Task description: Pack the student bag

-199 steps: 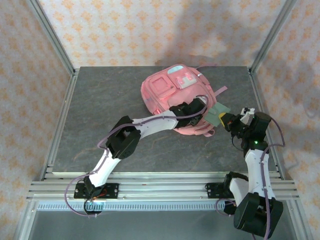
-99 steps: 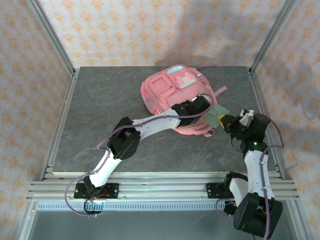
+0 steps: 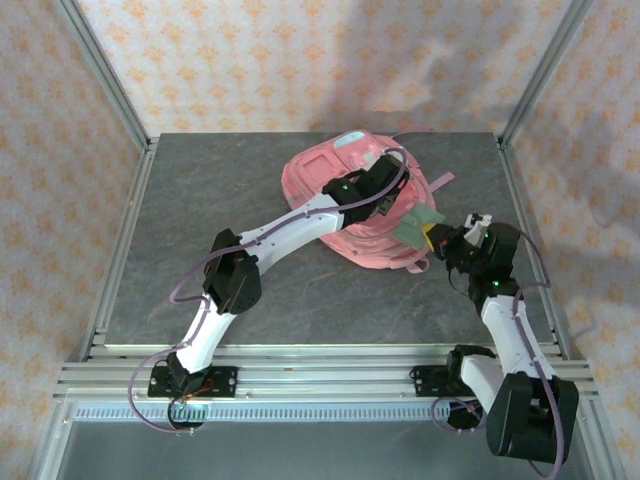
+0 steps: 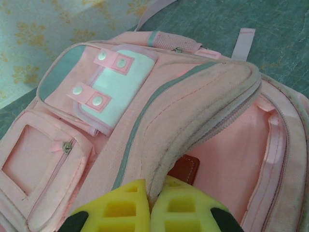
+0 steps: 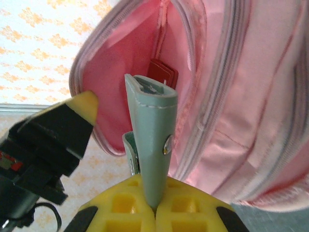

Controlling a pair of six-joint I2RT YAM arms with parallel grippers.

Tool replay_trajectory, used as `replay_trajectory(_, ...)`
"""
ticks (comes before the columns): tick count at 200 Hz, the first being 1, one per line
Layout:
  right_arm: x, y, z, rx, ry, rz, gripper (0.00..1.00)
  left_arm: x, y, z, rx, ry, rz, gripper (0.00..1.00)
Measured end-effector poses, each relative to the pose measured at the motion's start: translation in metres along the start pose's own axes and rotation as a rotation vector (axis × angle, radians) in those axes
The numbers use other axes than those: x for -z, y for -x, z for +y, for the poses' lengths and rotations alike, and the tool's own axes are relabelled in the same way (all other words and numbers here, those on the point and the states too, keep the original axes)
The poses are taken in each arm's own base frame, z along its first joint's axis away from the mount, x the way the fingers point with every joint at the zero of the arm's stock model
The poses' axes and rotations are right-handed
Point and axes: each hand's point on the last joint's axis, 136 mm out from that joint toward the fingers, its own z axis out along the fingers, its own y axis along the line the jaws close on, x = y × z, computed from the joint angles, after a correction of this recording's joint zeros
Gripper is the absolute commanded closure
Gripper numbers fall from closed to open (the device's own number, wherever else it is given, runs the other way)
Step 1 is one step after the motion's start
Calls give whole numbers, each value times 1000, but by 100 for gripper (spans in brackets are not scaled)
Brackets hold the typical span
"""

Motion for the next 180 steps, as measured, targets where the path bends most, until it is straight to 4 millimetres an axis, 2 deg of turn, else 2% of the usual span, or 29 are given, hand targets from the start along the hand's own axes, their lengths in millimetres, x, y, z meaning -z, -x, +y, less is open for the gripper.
replay_trajectory(25, -15, 5, 1, -31, -5, -18, 100, 1, -1, -3, 16, -16, 7, 100)
replay_trajectory(68, -47, 29, -9, -143, -62, -92, 100, 6, 8, -3, 65, -37, -6, 100)
replay_trajectory(121, -108, 43, 14, -168, -53, -124, 100, 13, 16, -5, 125, -73, -8, 100)
replay_trajectory(137, -125, 45, 14, -184, -63, -132, 91, 13, 16, -6, 137, -82, -7, 100)
replay_trajectory(155, -141, 46, 6, -201, -89, -119, 77, 14, 18, -7, 153, -88, -8, 100)
replay_trajectory(180, -141, 43, -3, -183, -135, -109, 61, 13, 16, -8, 165, -94, -1, 100)
